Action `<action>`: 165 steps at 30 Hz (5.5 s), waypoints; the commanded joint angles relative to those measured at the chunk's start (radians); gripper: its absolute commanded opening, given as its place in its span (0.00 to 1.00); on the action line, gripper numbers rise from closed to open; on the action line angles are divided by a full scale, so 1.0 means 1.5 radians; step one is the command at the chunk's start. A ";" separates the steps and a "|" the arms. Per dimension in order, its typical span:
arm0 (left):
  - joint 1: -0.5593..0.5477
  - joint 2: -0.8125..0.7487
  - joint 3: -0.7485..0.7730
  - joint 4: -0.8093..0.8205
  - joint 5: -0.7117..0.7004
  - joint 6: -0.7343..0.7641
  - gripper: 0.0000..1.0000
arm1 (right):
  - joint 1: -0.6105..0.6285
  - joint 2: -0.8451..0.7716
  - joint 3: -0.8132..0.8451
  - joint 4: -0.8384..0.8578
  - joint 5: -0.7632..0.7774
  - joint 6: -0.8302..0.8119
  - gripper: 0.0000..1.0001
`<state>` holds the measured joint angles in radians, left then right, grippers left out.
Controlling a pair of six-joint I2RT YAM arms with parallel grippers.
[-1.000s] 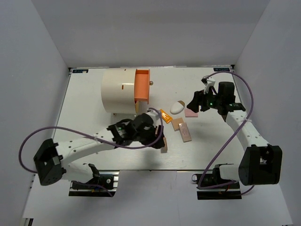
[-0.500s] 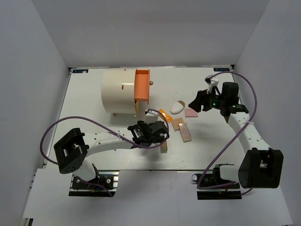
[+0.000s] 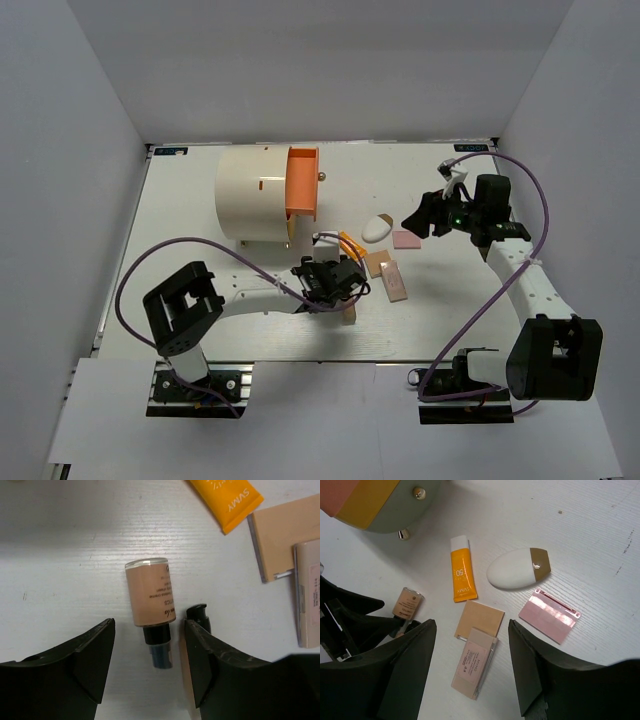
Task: Organize the makeup
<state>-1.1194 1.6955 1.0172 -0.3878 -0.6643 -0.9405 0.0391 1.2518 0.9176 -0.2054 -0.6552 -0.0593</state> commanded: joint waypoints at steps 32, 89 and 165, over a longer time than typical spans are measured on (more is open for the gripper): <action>0.002 0.031 0.061 0.026 -0.009 0.050 0.12 | -0.042 -0.030 -0.010 0.022 -0.060 0.006 0.63; 0.272 0.012 0.490 -0.097 0.012 0.375 0.24 | -0.048 -0.033 -0.008 0.018 -0.084 0.016 0.60; 0.265 -0.839 -0.144 -0.323 0.093 0.145 0.66 | 0.552 0.217 -0.051 -0.065 0.461 0.133 0.37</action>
<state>-0.7170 0.4496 0.8093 -0.8646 -0.5125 -0.7170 0.8597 1.5867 0.8551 -0.2863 -0.0349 0.1638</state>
